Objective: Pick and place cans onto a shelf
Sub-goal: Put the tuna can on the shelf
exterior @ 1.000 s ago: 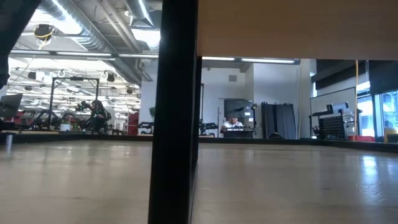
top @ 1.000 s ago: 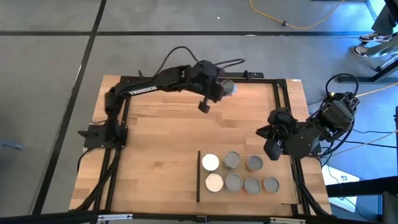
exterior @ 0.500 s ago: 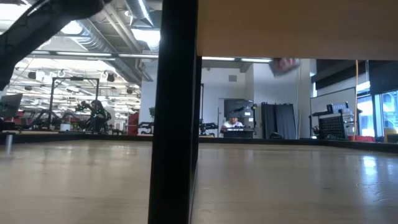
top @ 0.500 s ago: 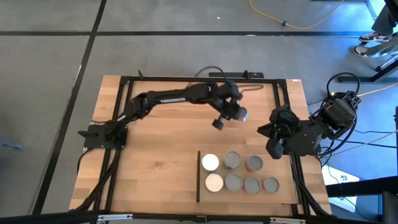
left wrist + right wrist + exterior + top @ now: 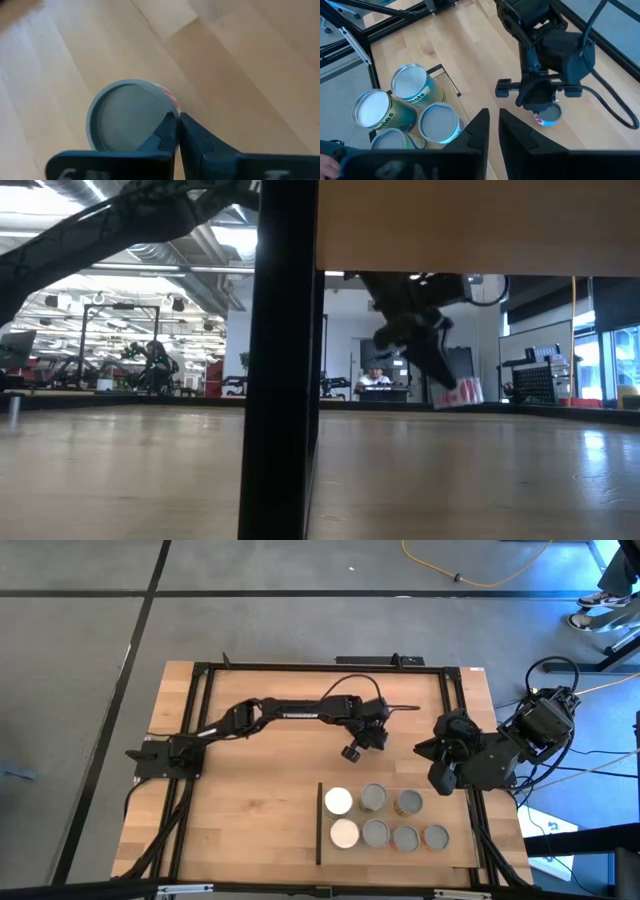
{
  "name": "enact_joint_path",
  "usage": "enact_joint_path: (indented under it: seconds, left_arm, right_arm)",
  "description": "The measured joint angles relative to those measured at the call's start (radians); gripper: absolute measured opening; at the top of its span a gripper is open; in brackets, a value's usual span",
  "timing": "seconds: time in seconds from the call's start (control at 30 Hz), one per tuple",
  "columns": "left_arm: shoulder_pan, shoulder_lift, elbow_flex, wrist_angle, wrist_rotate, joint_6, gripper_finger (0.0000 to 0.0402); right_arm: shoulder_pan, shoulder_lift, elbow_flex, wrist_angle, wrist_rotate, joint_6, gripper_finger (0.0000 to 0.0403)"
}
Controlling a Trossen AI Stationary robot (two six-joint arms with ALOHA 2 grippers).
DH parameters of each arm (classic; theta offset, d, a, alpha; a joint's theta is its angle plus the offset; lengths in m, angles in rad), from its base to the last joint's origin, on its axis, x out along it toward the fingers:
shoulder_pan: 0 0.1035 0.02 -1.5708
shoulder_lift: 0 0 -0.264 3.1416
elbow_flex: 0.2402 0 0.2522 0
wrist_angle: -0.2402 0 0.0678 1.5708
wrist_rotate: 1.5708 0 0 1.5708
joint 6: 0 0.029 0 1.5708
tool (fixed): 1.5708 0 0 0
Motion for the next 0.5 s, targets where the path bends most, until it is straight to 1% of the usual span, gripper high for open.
enact_joint_path:
  seconds: [0.1,0.27,0.37,0.5]
  left_arm:
    - [-0.002,0.003,0.000,0.006,-0.030,-0.003,0.0018]
    - [-0.001,0.003,0.000,0.029,-0.048,-0.080,0.0047]
    - [-0.001,0.003,0.000,0.067,-0.105,-0.147,0.0062]
    - [-0.001,0.003,0.000,0.070,-0.145,-0.149,0.0076]
  right_arm:
    - [0.000,0.000,0.000,0.000,0.000,0.000,0.0044]
    - [0.000,0.000,0.000,0.000,0.000,0.000,0.0044]
    - [0.000,0.000,0.000,0.000,0.000,0.000,0.0044]
    - [0.000,0.000,0.000,0.000,0.000,0.000,0.0044]
